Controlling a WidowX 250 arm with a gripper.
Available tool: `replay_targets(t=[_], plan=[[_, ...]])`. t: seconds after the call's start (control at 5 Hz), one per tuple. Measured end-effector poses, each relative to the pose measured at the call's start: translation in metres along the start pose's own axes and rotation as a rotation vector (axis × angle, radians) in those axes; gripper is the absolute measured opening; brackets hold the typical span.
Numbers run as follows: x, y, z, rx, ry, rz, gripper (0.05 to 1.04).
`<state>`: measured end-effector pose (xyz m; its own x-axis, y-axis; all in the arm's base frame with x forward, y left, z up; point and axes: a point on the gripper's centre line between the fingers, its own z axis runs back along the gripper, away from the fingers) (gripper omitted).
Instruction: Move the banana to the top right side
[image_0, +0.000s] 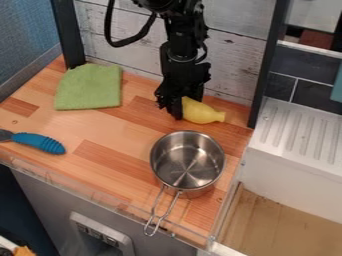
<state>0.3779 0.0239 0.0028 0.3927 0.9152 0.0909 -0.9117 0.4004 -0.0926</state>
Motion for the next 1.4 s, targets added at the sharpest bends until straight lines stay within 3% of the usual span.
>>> replay_targets(t=[0.2, 0.4, 0.8, 1.0, 1.2, 1.4], plan=[[-0.002, 0.004, -0.002, 0.021, -0.016, -0.008, 0.926], [-0.002, 0.004, 0.004, 0.008, -0.029, 0.001, 1.011], [-0.006, 0.001, 0.019, -0.017, 0.004, -0.001, 1.001], [-0.001, -0.002, 0.036, -0.055, -0.036, 0.000, 1.001], [-0.004, -0.004, 0.053, -0.071, -0.014, 0.003, 1.001], [0.005, -0.001, 0.068, -0.117, -0.038, 0.017, 1.001]])
